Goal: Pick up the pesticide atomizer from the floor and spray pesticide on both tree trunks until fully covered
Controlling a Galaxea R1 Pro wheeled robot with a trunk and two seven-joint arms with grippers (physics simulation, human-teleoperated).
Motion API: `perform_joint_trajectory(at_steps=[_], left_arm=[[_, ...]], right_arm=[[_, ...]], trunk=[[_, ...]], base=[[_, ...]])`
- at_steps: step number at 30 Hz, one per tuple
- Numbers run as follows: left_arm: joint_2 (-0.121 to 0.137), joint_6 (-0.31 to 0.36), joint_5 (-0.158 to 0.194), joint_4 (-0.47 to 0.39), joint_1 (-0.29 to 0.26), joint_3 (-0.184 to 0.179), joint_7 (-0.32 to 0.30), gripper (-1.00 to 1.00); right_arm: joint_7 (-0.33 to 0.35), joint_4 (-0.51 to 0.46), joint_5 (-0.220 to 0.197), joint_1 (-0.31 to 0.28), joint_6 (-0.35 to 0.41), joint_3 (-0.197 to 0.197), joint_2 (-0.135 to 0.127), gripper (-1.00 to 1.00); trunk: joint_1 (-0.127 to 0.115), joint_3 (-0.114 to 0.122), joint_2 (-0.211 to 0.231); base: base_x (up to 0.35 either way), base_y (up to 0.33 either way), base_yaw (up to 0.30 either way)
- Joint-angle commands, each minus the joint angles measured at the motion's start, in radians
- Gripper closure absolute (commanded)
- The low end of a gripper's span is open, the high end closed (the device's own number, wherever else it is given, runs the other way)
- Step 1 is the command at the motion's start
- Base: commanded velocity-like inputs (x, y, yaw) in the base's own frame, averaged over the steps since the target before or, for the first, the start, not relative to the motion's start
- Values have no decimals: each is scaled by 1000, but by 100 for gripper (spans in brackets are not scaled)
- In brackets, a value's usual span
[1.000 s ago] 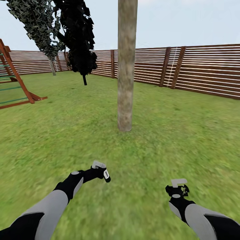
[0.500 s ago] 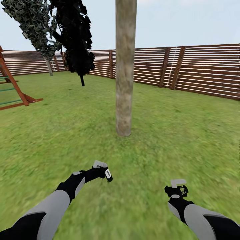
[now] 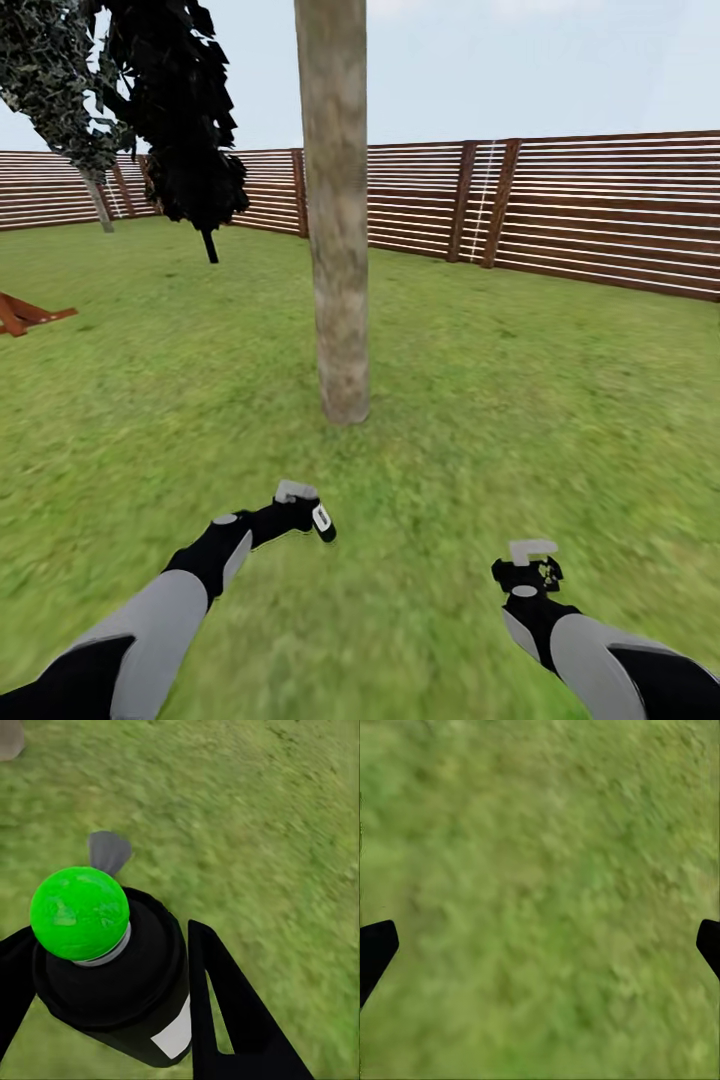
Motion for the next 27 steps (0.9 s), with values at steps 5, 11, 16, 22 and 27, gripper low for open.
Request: perform_joint_trajectory(at_steps=[5, 11, 16, 22, 27], left_arm=[[0, 1, -11, 0, 0, 65, -6, 100], [0, 1, -12, 1, 0, 71, -6, 100], [1, 1, -12, 1, 0, 72, -6, 100], [1, 0, -12, 1, 0, 72, -6, 100], [0, -1, -13, 1, 0, 71, -3, 100]], right_arm=[[-3, 5, 9, 0, -8, -9, 5, -100], [-3, 5, 9, 5, -8, -9, 7, -100], [-2, 5, 10, 7, -8, -9, 7, -100], [-2, 5, 10, 7, -8, -9, 7, -100], [-2, 5, 11, 12, -8, -9, 9, -100]], trunk=[[1, -1, 0], [1, -1, 0], [1, -1, 0], [1, -1, 0], [1, -1, 0]], base=[[350, 53, -6], [341, 107, 0], [295, 222, 0], [297, 214, 0], [334, 88, 0]])
